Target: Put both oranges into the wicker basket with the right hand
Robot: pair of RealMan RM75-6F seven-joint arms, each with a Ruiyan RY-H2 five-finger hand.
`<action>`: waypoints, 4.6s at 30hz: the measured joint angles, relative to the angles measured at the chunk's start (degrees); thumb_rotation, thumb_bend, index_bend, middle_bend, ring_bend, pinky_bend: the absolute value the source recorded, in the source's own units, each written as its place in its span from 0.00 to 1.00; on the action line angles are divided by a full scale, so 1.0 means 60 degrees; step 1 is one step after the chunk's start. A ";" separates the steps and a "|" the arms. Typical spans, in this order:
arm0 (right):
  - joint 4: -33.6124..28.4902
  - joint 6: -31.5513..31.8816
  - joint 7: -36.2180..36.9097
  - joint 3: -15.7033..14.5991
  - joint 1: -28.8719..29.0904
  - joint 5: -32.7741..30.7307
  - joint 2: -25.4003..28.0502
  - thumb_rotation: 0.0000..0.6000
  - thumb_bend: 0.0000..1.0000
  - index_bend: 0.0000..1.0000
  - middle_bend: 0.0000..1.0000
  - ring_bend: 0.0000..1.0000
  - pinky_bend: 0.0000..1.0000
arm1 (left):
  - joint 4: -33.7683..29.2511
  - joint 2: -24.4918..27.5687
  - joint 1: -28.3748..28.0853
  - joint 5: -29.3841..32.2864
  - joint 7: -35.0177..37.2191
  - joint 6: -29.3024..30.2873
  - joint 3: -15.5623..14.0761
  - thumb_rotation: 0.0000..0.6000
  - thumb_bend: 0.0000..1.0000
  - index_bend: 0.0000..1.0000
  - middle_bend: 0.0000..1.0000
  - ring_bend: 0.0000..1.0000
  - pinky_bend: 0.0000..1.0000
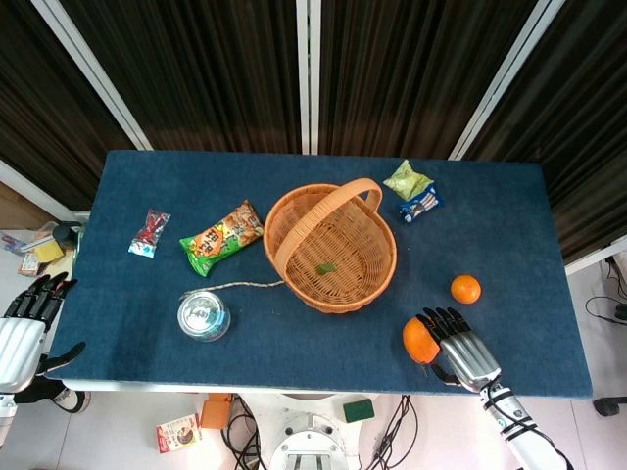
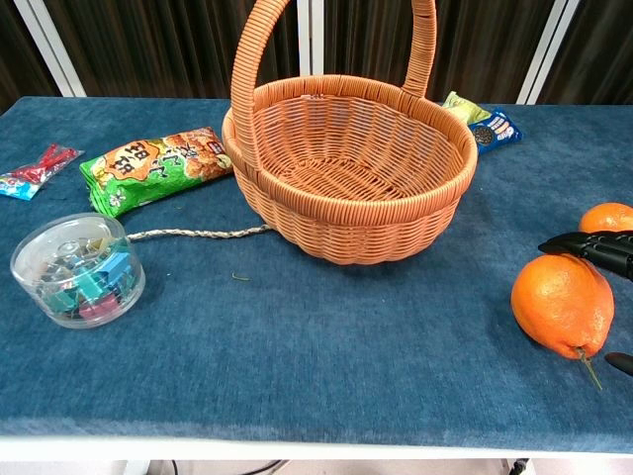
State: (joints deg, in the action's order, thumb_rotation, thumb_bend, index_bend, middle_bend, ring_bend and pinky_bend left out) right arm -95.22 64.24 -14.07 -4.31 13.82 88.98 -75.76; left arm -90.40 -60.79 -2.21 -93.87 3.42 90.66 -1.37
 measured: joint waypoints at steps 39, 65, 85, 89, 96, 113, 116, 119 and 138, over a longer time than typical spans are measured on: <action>0.0524 0.0356 -0.0610 0.0229 0.0417 -0.0288 -0.0409 1.00 0.30 0.40 0.33 0.29 0.34 | -0.0147 0.0031 -0.0045 0.0143 0.0024 -0.0234 0.0013 1.00 0.12 0.12 0.06 0.04 0.18; -0.2427 0.1684 -0.3084 0.2242 0.1179 -0.0191 0.1000 1.00 0.30 0.42 0.32 0.29 0.34 | -0.0048 0.0135 0.0011 0.0051 0.0442 -0.0060 0.0002 1.00 0.12 0.12 0.06 0.03 0.18; 0.0297 -0.0375 -0.5085 0.4210 0.4949 -0.5965 -0.2691 1.00 0.30 0.34 0.24 0.28 0.35 | 0.0236 0.0220 -0.0128 0.0388 0.1012 -0.0359 0.0147 1.00 0.12 0.12 0.06 0.04 0.18; 0.1102 -0.0437 -0.4909 0.4268 0.5428 -0.6242 -0.3424 1.00 0.30 0.32 0.24 0.28 0.35 | 0.0245 0.0202 -0.0175 0.0394 0.0951 -0.0441 0.0148 1.00 0.12 0.12 0.06 0.03 0.18; 0.1977 -0.0809 -0.5021 0.4161 0.6095 -0.6982 -0.4113 1.00 0.26 0.12 0.12 0.20 0.35 | 0.0262 0.0171 -0.0193 0.0250 0.0862 -0.0430 0.0090 1.00 0.12 0.12 0.06 0.03 0.18; 0.0017 -0.0684 -0.4866 0.3631 0.6030 -0.7004 -0.2817 1.00 0.23 0.00 0.00 0.00 0.00 | 0.0305 0.0209 -0.0198 0.0162 0.1064 -0.0400 0.0031 1.00 0.12 0.12 0.06 0.03 0.18; -0.1119 -0.0376 -0.4622 0.3474 0.5675 -0.6543 -0.1956 1.00 0.23 0.00 0.00 0.00 0.00 | 0.0246 0.0205 -0.0200 0.0135 0.0962 -0.0408 0.0012 1.00 0.12 0.12 0.06 0.03 0.18; -0.2185 -0.0161 -0.3987 0.3330 0.5167 -0.6090 -0.0868 1.00 0.25 0.00 0.00 0.00 0.01 | 0.0179 0.0189 -0.0198 0.0056 0.0810 -0.0406 -0.0029 1.00 0.12 0.12 0.06 0.03 0.18; -0.0957 -0.1684 -0.0394 0.1154 0.2556 -0.4983 0.3042 1.00 0.21 0.00 0.00 0.00 0.02 | -0.0022 0.0191 -0.0157 -0.0232 0.0583 -0.0301 -0.0189 1.00 0.12 0.12 0.06 0.03 0.18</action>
State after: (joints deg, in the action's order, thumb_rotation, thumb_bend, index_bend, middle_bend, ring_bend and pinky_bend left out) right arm -100.96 54.14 -16.43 2.61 29.16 59.08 -57.51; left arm -90.53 -59.64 -3.16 -95.26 6.92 88.85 -2.51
